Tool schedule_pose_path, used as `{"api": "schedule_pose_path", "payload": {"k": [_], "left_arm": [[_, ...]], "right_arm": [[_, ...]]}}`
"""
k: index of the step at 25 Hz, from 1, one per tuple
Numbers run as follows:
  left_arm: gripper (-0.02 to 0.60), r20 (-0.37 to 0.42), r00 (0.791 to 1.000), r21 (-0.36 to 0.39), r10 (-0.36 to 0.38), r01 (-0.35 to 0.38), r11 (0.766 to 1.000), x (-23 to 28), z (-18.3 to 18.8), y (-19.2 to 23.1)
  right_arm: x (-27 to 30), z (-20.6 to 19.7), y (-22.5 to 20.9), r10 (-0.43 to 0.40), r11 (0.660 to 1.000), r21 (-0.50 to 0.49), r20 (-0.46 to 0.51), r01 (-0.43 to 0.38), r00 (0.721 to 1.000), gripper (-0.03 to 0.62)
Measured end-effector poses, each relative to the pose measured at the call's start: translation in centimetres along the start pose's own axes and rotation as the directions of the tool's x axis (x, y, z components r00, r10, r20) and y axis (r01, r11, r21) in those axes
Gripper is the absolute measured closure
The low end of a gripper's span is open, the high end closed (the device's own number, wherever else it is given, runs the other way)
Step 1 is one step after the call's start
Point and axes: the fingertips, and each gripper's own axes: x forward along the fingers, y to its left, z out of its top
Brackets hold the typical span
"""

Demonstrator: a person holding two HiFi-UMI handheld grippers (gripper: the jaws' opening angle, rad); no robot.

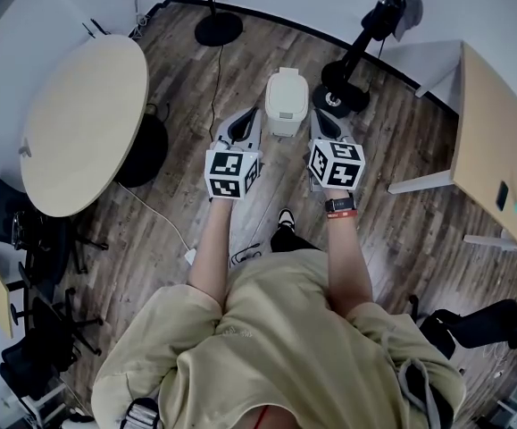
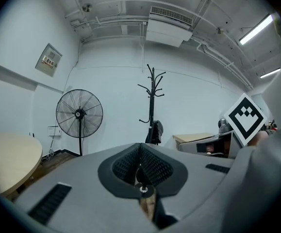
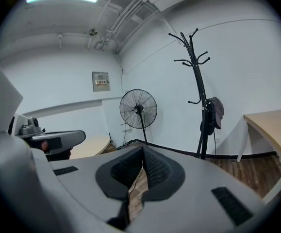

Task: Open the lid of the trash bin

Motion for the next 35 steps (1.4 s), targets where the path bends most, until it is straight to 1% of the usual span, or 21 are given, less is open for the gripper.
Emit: {"api": "schedule_pose_path", "payload": {"k": [15,23,28,31,35], "left_arm": [[0.557,-0.055,0.998,-0.004,0.004,-0.005,1.000,8.5,-1.3,0.6],[0.557,-0.087,0.996,-0.032,0.017,-0.019,0.999,13.4,-2.2,0.9],[0.557,-0.139,0.990,-0.045,0.029,-0.036,0.998,14.6,-4.6,1.2],[0.557,-0.162,0.987,-0.062,0.015,-0.025,0.998,14.9,-6.3,1.9],[0.557,-0.172,0.985,-0.099,-0.014,-0.003,0.995,15.7,-8.5,3.0]], "right_arm": [[6.9,0.4,-5.4,0.055,0.998,0.037,-0.054,-0.053,0.997,0.591],[10.6,0.7,-8.6,0.086,0.995,0.063,-0.080,-0.081,0.993,0.591],[11.7,-1.5,-9.3,0.102,0.991,0.098,-0.122,-0.090,0.987,0.592],[12.5,-3.4,-8.9,0.102,0.990,0.113,-0.153,-0.085,0.983,0.592],[14.2,-5.6,-8.5,0.098,0.988,0.133,-0.186,-0.074,0.978,0.592]]}}
